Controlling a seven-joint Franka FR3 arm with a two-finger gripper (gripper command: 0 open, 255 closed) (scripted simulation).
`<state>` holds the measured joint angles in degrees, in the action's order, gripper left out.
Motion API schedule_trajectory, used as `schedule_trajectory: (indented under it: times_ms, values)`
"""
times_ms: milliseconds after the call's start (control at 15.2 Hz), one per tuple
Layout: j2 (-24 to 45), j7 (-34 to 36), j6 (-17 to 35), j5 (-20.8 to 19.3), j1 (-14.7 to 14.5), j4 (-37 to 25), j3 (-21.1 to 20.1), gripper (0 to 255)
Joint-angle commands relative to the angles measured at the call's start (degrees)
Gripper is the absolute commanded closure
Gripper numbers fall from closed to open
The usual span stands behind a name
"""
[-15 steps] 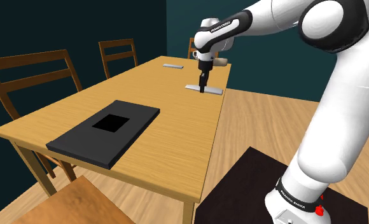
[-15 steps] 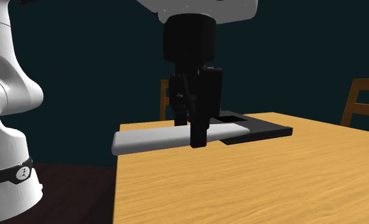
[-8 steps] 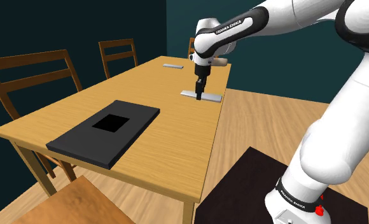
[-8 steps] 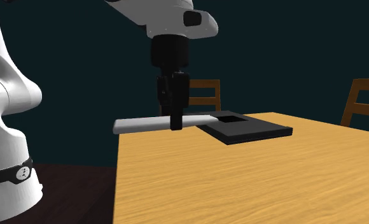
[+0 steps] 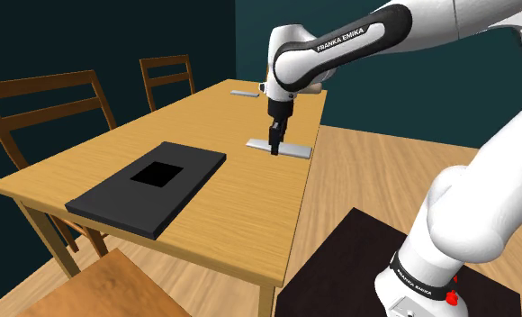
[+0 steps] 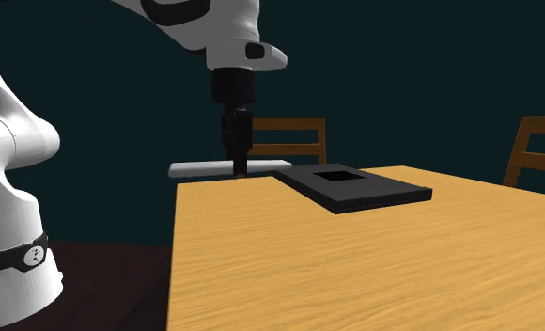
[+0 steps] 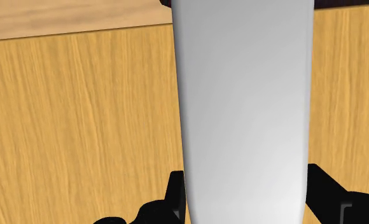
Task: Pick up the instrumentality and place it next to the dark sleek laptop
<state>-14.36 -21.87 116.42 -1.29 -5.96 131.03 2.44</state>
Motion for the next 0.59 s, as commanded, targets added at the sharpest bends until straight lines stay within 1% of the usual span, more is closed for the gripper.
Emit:
schedule_trajectory:
  times_ms: [0, 330, 396, 528]
  values:
    - [-2.09, 2.99, -0.10, 0.48, -1.27, 2.02, -1.90, 255]
    - [-5.53, 9.66, -0.43, 2.23, -4.37, 5.15, -6.51, 255]
    - [-5.81, 10.39, -0.47, 2.46, -4.71, 5.39, -7.04, 255]
    - [-5.30, 10.42, 1.16, 2.45, -4.71, 6.51, -7.08, 255]
